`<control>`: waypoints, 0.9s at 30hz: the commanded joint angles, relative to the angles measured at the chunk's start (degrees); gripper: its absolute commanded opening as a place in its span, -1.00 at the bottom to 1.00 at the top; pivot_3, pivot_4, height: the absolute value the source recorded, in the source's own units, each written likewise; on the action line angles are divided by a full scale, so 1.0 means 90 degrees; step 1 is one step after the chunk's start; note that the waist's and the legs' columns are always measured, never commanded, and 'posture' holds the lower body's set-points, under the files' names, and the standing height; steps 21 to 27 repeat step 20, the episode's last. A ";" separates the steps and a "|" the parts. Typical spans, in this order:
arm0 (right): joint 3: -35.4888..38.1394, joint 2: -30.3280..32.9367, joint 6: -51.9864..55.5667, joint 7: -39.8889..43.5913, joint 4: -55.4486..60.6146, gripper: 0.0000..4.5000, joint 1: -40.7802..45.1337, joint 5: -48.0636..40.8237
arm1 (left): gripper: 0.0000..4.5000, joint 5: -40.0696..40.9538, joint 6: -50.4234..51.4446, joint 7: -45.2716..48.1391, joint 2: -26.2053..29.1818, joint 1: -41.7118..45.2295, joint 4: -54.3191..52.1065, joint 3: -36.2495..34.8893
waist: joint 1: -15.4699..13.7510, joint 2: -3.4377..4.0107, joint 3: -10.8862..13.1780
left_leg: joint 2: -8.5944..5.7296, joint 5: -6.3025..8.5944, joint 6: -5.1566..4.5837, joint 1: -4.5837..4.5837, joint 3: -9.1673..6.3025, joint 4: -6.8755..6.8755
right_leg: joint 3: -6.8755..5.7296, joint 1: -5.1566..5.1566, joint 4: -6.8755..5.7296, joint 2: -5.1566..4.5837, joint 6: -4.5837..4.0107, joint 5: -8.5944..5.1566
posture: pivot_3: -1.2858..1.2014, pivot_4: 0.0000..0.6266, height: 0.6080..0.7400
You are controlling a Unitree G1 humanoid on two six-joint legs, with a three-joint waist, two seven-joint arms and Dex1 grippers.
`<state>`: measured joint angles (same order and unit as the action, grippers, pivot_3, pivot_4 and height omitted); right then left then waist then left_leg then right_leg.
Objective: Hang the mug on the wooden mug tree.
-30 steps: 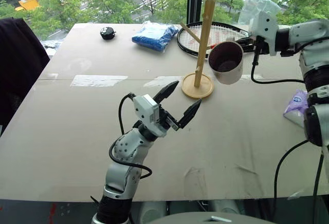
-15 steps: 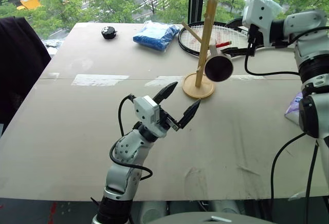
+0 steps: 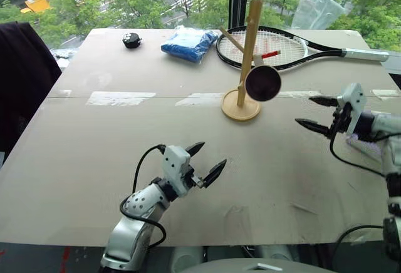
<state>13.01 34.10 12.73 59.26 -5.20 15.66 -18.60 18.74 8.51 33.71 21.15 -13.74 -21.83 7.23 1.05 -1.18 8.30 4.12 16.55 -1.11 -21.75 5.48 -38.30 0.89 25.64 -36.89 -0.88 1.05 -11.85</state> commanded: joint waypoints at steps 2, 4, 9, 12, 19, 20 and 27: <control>0.0180 -0.0404 0.0193 -0.0560 0.1337 0.98 -0.1065 -0.0480 | 1.00 -0.0059 -0.0045 -0.0047 0.0118 -0.0329 -0.0387 -0.0143 | -0.0003 -0.0003 0.0000 | -0.0001 0.0000 0.0000 0.0006 0.0003 -0.0003 | 0.0000 -0.0002 -0.0002 -0.0001 0.0019 -0.0013 | 0.03 -0.52 0.87; 0.0073 -0.0514 0.0201 -0.0613 0.1436 0.98 -0.1454 -0.0513 | 1.00 -0.0052 0.0006 -0.0139 0.0119 -0.0378 -0.0438 -0.0223 | -0.0029 -0.0012 -0.0004 | -0.0004 -0.0001 0.0000 0.0009 0.0008 -0.0016 | 0.0000 -0.0012 -0.0002 -0.0002 0.0005 -0.0016 | 0.03 -0.52 0.87; -0.0250 -0.0896 -0.0310 -0.1054 0.1559 0.98 -0.2488 -0.0131 | 1.00 -0.0196 0.0010 -0.0279 0.0125 -0.0248 -0.0325 -0.0287 | -0.0045 -0.0022 -0.0013 | -0.0016 -0.0002 0.0000 0.0012 0.0004 -0.0040 | 0.0012 -0.0031 -0.0001 -0.0005 0.0003 -0.0012 | 0.03 -0.52 0.87; -0.0273 -0.0982 -0.0541 -0.1198 0.1769 0.98 -0.2904 -0.0104 | 1.00 -0.0169 0.0028 -0.0342 0.0050 -0.0068 -0.0202 -0.0371 | -0.0045 -0.0027 -0.0016 | -0.0019 -0.0001 0.0000 0.0009 0.0004 -0.0039 | 0.0018 -0.0028 -0.0001 -0.0005 0.0003 -0.0012 | 0.03 -0.52 0.87; -0.0314 -0.1029 -0.0605 -0.1378 0.2230 0.98 -0.3513 -0.0271 | 1.00 -0.0200 0.0058 -0.0312 0.0051 -0.0140 -0.0190 -0.0358 | -0.0042 -0.0032 -0.0019 | -0.0018 -0.0001 0.0000 0.0009 0.0000 -0.0034 | 0.0012 -0.0028 0.0001 -0.0002 0.0002 -0.0012 | 0.03 -0.52 0.87; -0.0335 -0.1027 -0.0606 -0.1369 0.2281 0.98 -0.3568 -0.0297 | 1.00 -0.0239 0.0071 -0.0308 0.0078 -0.0165 -0.0188 -0.0342 | -0.0042 -0.0032 -0.0019 | -0.0018 -0.0001 0.0000 0.0009 0.0000 -0.0034 | 0.0012 -0.0028 0.0001 -0.0002 0.0003 -0.0012 | 0.03 -0.52 0.87; -0.0335 -0.1027 -0.0606 -0.1369 0.2281 0.98 -0.3568 -0.0297 | 1.00 -0.0239 0.0071 -0.0308 0.0078 -0.0165 -0.0188 -0.0342 | -0.0042 -0.0032 -0.0019 | -0.0018 -0.0001 0.0000 0.0009 0.0000 -0.0034 | 0.0012 -0.0028 0.0001 -0.0002 0.0003 -0.0012 | 0.03 -0.52 0.87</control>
